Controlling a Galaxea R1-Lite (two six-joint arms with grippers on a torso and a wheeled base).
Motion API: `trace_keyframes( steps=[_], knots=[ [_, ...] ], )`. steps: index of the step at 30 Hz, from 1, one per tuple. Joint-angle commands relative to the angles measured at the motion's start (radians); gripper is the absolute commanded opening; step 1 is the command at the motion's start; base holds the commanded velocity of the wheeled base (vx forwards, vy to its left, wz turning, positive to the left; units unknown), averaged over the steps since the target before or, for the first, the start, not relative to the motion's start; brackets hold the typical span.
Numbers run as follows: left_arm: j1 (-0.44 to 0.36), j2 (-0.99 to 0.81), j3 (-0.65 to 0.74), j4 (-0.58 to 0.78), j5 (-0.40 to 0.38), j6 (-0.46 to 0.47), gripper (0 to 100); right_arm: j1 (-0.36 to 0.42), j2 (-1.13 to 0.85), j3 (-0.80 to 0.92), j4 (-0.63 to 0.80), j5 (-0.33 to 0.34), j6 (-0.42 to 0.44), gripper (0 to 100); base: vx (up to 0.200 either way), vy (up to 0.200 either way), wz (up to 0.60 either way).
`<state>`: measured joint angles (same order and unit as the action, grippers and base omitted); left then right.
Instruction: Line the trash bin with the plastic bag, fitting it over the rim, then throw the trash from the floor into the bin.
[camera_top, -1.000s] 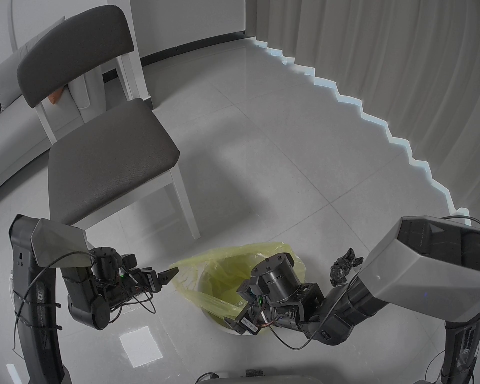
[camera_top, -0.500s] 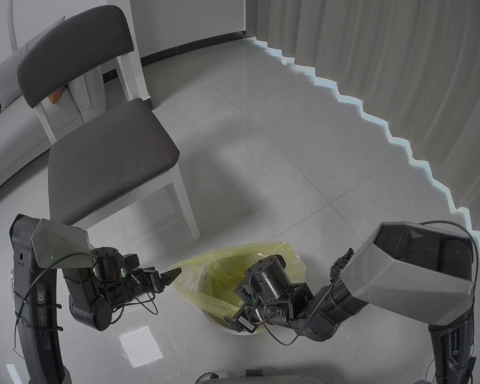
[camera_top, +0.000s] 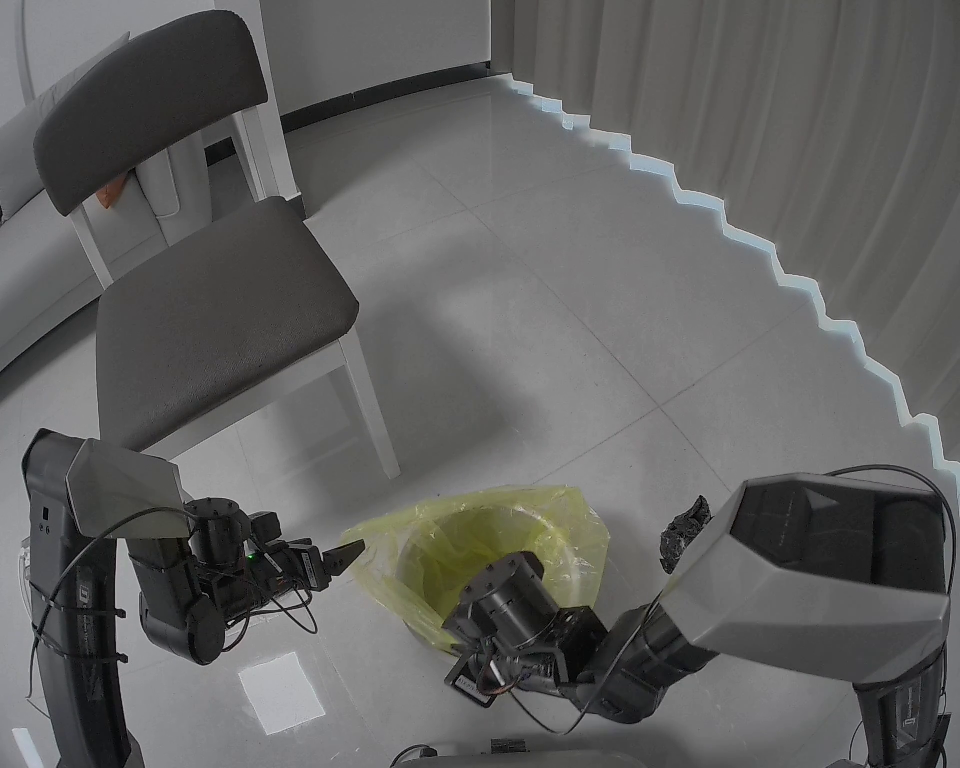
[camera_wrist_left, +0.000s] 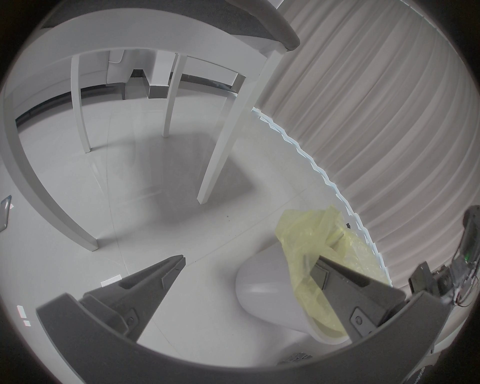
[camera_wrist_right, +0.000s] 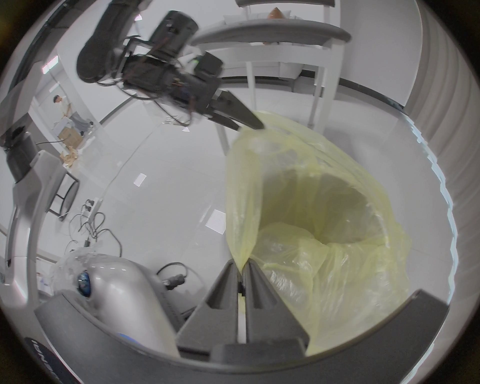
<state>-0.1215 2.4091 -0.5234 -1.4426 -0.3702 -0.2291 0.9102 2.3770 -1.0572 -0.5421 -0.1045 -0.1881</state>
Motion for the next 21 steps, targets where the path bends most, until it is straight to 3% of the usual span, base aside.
trace_keyframes(
  steps=[1,7,18,21],
  knots=[
    [-0.001,0.001,0.034,-0.025,0.001,0.001,100,0.070,-0.021,0.026,0.005,0.000,0.029,0,0.000,0.000,0.00],
    [-0.001,0.002,0.056,-0.061,0.002,0.001,100,0.090,-0.004,0.022,0.041,0.000,0.053,0,0.000,0.000,0.00],
    [-0.024,-0.005,0.060,-0.075,0.001,0.002,100,0.050,0.140,-0.112,0.048,-0.001,0.052,0,0.000,0.000,0.00],
    [-0.035,0.001,0.054,-0.071,0.001,0.002,100,0.035,0.166,-0.175,0.119,0.000,0.050,0,0.000,0.000,0.00]
  ],
)
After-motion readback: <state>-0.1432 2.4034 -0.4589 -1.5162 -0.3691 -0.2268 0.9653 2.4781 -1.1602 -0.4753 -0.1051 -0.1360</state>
